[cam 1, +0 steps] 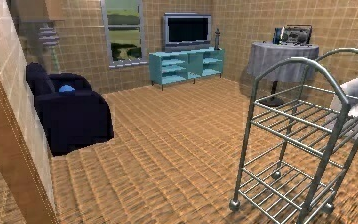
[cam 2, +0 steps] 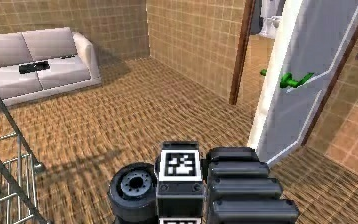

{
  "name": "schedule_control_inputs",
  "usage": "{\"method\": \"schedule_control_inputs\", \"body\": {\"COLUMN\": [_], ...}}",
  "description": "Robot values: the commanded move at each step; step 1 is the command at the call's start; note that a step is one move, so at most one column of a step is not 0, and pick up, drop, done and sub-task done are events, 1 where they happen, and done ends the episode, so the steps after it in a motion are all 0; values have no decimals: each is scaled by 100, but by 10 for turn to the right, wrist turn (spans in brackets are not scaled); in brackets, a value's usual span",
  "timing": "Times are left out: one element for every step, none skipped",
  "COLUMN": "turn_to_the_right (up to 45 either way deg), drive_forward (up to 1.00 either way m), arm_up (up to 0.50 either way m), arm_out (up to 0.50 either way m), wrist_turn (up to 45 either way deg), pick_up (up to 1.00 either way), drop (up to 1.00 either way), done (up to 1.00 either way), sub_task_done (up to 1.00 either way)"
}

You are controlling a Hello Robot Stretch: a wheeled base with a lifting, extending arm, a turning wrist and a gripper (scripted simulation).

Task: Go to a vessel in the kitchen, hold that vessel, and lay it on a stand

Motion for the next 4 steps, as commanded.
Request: {"method": "schedule_control_inputs", "body": {"turn_to_the_right": [30, -60, 0, -60], "drive_forward": [0, 0, 100, 0], "arm_up": [0, 0, 0, 0], "arm_out": [0, 0, 0, 0], "wrist_turn": [0, 0, 0, 0], "pick_up": [0, 0, 0, 0], "drop": [0, 0, 0, 0], "done": [0, 0, 0, 0], "sub_task_done": [0, 0, 0, 0]}}
